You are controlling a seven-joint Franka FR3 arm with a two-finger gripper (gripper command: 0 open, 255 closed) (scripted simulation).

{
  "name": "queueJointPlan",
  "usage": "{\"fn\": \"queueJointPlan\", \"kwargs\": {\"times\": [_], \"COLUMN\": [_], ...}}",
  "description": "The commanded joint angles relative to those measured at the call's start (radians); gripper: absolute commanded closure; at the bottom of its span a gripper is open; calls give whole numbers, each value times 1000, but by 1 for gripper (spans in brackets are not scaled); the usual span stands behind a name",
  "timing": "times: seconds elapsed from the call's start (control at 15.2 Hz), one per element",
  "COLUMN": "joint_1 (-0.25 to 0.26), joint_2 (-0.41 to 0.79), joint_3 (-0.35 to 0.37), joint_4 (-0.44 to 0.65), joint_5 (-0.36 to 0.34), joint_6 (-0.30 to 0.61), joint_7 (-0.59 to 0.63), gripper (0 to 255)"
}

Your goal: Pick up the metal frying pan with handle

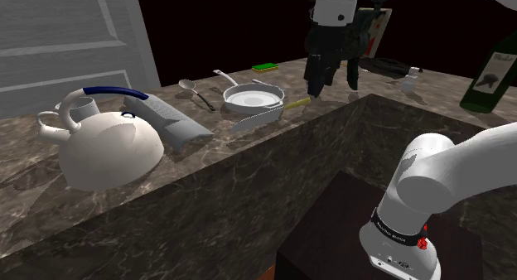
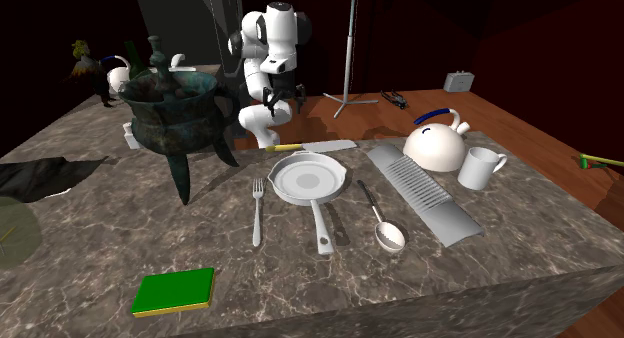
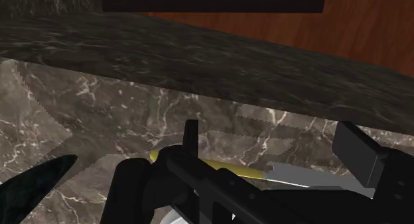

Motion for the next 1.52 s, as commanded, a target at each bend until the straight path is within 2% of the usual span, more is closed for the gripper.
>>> {"fn": "queueJointPlan", "kwargs": {"times": [0.0,0.73,1.45], "joint_1": [0,-36,-68], "joint_2": [0,304,650], "joint_3": [0,20,29], "joint_4": [0,83,324], "joint_5": [0,-11,-51], "joint_6": [0,348,577], "joint_7": [0,64,138], "gripper": [0,0,0]}}
